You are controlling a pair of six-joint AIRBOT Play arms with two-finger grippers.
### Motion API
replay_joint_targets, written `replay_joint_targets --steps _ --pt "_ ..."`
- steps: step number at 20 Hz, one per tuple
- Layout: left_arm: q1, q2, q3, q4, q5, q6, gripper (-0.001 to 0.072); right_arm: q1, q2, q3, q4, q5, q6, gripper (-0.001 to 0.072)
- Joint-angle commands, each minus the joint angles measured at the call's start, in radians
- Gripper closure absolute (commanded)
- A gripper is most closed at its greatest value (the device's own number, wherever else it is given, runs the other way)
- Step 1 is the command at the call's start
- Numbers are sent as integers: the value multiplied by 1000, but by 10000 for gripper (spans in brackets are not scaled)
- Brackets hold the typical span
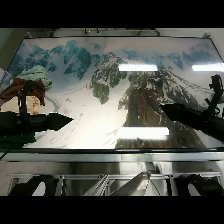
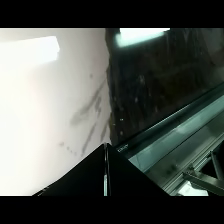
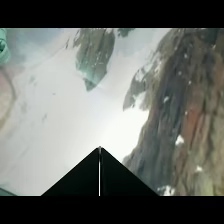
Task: Fold the shirts.
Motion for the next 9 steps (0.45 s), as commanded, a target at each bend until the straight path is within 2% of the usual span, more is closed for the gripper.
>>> replay_joint_targets --steps 1,3,9 --pt "1 48 -24 1 -14 0 692 40 7 -22 15 1 24 694" --pt "1 70 -24 1 -28 1 693 40 5 -22 16 43 22 695" --pt "1 108 -24 1 -46 0 694 40 5 -22 16 45 22 695"
